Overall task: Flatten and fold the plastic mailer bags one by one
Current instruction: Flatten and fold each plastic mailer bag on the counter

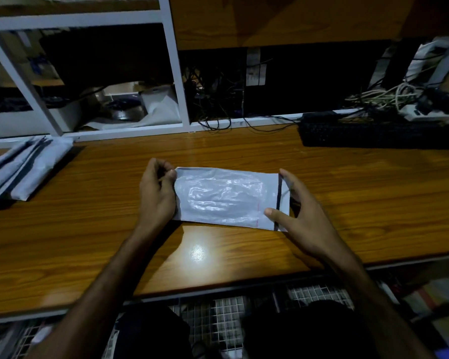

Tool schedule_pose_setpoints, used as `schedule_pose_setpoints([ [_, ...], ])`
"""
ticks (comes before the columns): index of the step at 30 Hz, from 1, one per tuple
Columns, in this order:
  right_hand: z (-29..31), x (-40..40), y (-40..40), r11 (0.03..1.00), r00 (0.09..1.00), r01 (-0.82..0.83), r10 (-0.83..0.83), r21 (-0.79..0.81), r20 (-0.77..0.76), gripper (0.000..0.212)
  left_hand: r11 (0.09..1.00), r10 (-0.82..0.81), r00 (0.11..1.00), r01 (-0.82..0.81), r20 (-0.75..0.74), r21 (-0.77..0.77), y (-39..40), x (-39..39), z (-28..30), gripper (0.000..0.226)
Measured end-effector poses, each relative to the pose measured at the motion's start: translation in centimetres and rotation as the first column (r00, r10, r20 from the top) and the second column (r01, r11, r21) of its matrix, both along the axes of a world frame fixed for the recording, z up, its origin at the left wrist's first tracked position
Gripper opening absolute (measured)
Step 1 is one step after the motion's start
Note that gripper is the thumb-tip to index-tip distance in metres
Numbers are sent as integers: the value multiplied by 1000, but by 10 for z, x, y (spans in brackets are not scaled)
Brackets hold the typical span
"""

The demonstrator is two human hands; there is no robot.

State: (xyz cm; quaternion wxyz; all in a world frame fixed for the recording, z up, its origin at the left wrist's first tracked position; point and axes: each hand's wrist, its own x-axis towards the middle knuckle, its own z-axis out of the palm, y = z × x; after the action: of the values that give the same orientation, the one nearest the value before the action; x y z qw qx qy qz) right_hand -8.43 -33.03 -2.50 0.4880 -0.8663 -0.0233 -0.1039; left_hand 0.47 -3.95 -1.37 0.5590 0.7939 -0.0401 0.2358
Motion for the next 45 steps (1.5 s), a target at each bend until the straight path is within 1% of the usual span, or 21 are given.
schedule_pose_setpoints([
  [1,2,-3,1,997,1000,-20,17,80,26,75,999,0,1000,-1,-29,-40,-3,-4,2,8],
  [2,3,-6,1,988,998,-32,25,151,51,67,996,-16,997,8,-81,-93,-5,-8,3,13],
  [5,8,-20,-3,951,995,16,-44,308,85,46,940,-172,948,76,-269,-333,-15,-31,13,55],
  [7,9,-35,-9,934,988,77,-118,349,98,37,909,-269,910,133,-314,-394,-22,-50,16,72],
  [9,11,-56,-15,922,970,166,-217,350,113,29,884,-369,869,219,-329,-413,-32,-66,14,70],
  [13,9,-108,-32,865,909,314,-393,391,138,17,828,-516,792,363,-327,-428,-65,-93,9,51],
  [15,9,-139,-45,830,875,386,-468,403,126,17,806,-573,754,445,-323,-391,-86,-103,8,46],
  [17,14,-176,-59,800,850,442,-518,406,95,20,791,-610,721,533,-329,-300,-108,-110,8,44],
  [19,20,-216,-72,779,823,511,-566,365,56,25,753,-658,678,599,-326,-274,-135,-120,7,43],
  [22,23,-277,-94,724,746,653,-666,222,-20,28,651,-755,578,715,-308,-253,-182,-142,7,39],
  [25,16,-331,-114,611,616,788,-782,78,-94,27,505,-853,407,800,-325,-324,-235,-172,6,34],
  [27,8,-362,-128,540,529,842,-831,-17,-172,25,421,-890,313,844,-332,-333,-272,-191,2,32],
  [29,-5,-388,-143,498,456,858,-850,-122,-263,26,311,-916,204,905,-347,-289,-305,-210,-5,30],
  [31,-18,-407,-156,482,389,844,-852,-234,-351,30,184,-928,121,971,-354,-152,-335,-220,-15,31],
  [34,-30,-423,-170,501,324,795,-827,-342,-459,31,4,-911,38,996,-410,85,-375,-223,-31,35],
  [35,-32,-425,-172,522,309,766,-811,-375,-497,31,-40,-897,19,991,-441,124,-388,-222,-36,36],
  [37,-33,-424,-174,597,301,676,-759,-432,-577,32,-112,-856,-8,979,-517,171,-408,-220,-42,38],
  [39,-38,-420,-176,667,290,587,-702,-458,-650,36,-170,-824,-11,958,-566,230,-424,-223,-45,40],
  [41,-45,-416,-176,703,251,527,-665,-476,-704,42,-208,-801,6,935,-599,287,-436,-229,-47,42],
  [43,-48,-412,-175,734,211,472,-631,-488,-746,45,-245,-759,7,923,-651,295,-446,-238,-52,42],
  [45,-48,-409,-176,757,195,411,-617,-507,-762,44,-250,-724,16,926,-690,284,-452,-248,-59,37],
])
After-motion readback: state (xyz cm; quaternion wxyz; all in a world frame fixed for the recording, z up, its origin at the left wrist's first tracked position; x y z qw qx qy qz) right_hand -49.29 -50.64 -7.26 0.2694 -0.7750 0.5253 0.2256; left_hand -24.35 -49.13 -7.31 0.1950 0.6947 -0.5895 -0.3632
